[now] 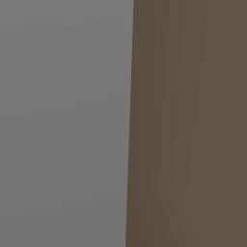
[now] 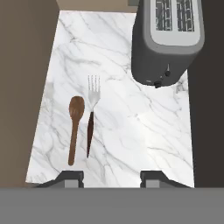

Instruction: Take the fork and place it on the left side of the plate. Then take the spoon and place it on the right side of the plate. Make sure they're directly next to the plate.

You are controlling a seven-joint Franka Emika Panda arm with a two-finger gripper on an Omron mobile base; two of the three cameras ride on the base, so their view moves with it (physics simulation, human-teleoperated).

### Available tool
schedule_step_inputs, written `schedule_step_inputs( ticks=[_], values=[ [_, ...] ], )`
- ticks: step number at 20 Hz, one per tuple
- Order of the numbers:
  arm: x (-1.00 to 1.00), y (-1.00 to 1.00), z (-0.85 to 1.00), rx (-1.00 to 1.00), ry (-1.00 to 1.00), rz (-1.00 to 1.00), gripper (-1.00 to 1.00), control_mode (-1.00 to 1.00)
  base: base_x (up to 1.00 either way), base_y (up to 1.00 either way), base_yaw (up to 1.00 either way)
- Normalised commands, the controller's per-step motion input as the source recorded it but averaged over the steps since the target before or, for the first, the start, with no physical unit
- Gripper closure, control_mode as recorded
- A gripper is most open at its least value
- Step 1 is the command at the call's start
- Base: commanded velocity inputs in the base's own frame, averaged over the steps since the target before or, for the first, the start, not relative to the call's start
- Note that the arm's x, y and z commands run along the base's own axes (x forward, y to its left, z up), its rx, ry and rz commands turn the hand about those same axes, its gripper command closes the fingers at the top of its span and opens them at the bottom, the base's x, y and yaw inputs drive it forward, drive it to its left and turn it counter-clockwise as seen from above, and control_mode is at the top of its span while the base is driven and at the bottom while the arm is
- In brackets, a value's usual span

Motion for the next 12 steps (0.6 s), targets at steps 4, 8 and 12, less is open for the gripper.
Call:
schedule_step_inputs(
  ticks=[4, 8, 12],
  values=[
    [-0.08, 0.03, -0.05, 0.00, -0.01, 0.00, -1.00, -1.00, 0.00, 0.00, 0.00],
    [-0.12, 0.15, -0.28, 0.00, 0.00, 0.00, -1.00, -1.00, 0.00, 0.00, 0.00],
    [-0.03, 0.24, -0.34, 0.00, 0.04, 0.00, -1.00, -1.00, 0.00, 0.00, 0.00]
  ],
)
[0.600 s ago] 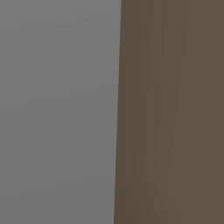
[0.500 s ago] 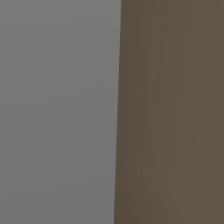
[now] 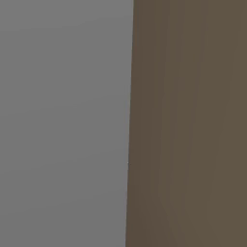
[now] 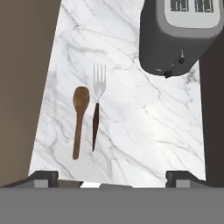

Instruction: Take the fork and place it on the left side of the plate. Then take the spoon and place it on the right side of the plate. Make sure they're directly next to the plate.

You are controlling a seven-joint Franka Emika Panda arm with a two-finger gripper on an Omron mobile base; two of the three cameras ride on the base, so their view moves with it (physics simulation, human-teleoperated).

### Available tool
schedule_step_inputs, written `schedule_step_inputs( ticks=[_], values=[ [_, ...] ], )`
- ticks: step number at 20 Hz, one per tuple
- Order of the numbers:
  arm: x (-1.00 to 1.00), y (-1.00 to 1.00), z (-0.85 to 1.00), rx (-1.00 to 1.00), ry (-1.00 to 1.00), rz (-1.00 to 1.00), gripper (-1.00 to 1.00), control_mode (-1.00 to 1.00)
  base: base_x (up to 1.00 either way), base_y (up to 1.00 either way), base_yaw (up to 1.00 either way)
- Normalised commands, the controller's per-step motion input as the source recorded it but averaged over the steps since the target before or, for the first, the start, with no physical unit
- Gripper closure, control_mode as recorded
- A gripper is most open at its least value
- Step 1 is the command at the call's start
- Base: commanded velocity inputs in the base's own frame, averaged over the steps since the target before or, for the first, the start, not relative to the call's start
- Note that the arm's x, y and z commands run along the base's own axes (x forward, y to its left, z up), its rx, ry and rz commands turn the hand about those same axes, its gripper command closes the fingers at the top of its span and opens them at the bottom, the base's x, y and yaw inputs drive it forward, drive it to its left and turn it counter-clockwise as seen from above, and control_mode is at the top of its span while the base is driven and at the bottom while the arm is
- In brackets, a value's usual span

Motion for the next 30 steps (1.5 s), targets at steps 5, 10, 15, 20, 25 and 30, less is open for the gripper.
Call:
schedule_step_inputs(
  ticks=[5, 10, 15, 20, 25, 30],
  values=[
    [0.00, 0.25, -0.31, 0.00, 0.04, 0.00, -1.00, -1.00, 0.00, 0.00, 0.00],
    [0.00, 0.26, -0.37, 0.00, 0.00, 0.00, -1.00, -1.00, 0.00, 0.00, 0.00],
    [0.00, 0.31, -0.48, 0.00, 0.00, 0.00, -1.00, -1.00, 0.00, 0.00, 0.00],
    [0.00, 0.33, -0.56, 0.00, 0.00, 0.00, -1.00, -1.00, 0.00, 0.00, 0.00],
    [0.00, 0.28, -0.53, 0.00, 0.00, 0.00, -1.00, -1.00, 0.00, 0.00, 0.00],
    [0.04, 0.18, -0.48, 0.00, 0.00, 0.00, -1.00, -1.00, 0.00, 0.00, 0.00]
  ],
)
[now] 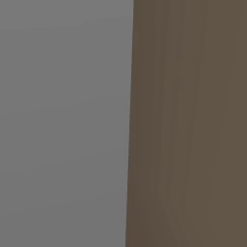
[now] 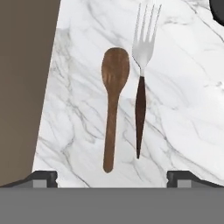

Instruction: Take the fork and place it on the left side of the plate. Then take the spoon and place it on the right side of the plate. Make sure they're directly next to the plate.

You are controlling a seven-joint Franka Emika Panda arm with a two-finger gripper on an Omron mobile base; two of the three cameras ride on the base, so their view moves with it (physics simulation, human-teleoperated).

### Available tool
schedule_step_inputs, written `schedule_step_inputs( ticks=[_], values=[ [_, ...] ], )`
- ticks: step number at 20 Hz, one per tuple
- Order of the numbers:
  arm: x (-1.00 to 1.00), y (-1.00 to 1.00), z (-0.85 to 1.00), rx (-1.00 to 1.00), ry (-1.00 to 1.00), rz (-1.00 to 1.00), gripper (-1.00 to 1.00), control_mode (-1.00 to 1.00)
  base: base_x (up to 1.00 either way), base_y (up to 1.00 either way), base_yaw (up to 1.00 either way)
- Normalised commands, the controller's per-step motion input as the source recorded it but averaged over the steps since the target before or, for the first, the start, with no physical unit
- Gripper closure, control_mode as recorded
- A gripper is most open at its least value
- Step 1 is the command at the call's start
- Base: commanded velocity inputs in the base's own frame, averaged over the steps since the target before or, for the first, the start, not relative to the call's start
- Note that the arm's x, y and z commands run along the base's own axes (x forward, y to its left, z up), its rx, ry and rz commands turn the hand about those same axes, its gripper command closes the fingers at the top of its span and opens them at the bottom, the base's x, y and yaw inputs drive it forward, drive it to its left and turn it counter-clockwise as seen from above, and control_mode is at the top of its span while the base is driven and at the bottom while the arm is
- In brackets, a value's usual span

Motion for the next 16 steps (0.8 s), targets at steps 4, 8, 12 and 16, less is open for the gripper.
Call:
schedule_step_inputs(
  ticks=[4, 8, 12, 16],
  values=[
    [0.11, 0.09, -0.46, 0.00, 0.00, 0.00, -1.00, -1.00, 0.00, 0.00, 0.00],
    [0.11, 0.01, -0.44, 0.00, 0.00, 0.00, -1.00, -1.00, 0.00, 0.00, 0.00],
    [0.14, 0.00, -0.32, 0.00, 0.00, 0.00, -1.00, -1.00, 0.00, 0.00, 0.00],
    [0.21, 0.02, -0.21, 0.00, 0.00, -0.01, -1.00, -1.00, 0.00, 0.00, 0.00]
  ],
)
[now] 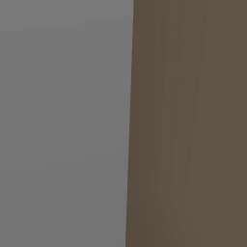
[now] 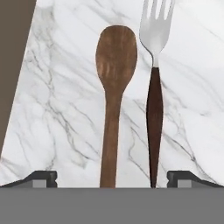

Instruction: Take the fork and place it on the left side of the plate. Then take the spoon and place it on the right side of the plate. Make sure they're directly next to the plate.

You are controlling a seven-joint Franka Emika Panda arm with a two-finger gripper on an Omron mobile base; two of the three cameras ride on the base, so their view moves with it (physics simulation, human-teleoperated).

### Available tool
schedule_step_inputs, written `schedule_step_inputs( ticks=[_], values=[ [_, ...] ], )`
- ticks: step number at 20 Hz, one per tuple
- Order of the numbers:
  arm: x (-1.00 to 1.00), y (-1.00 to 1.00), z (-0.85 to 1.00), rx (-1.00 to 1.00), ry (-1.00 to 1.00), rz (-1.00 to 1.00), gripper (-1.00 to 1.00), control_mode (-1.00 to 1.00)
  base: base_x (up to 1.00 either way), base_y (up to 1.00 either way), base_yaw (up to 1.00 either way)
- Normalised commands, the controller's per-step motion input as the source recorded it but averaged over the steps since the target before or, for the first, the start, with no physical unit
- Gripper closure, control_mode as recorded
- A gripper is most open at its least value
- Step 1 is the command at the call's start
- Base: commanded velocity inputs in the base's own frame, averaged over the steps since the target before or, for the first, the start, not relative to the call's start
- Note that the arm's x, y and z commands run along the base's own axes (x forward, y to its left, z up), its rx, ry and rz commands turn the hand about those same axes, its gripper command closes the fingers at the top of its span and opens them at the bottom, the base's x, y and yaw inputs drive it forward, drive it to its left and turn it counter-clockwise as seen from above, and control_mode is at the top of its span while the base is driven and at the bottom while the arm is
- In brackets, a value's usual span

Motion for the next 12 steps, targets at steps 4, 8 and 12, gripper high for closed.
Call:
schedule_step_inputs(
  ticks=[4, 8, 12],
  values=[
    [0.22, 0.04, -0.15, 0.00, 0.00, -0.02, -1.00, -1.00, 0.00, 0.00, 0.00],
    [0.20, 0.01, -0.16, 0.00, 0.00, -0.02, -1.00, -1.00, 0.00, 0.00, 0.00],
    [0.23, 0.05, -0.16, 0.00, 0.00, -0.02, -1.00, -1.00, 0.00, 0.00, 0.00]
  ],
)
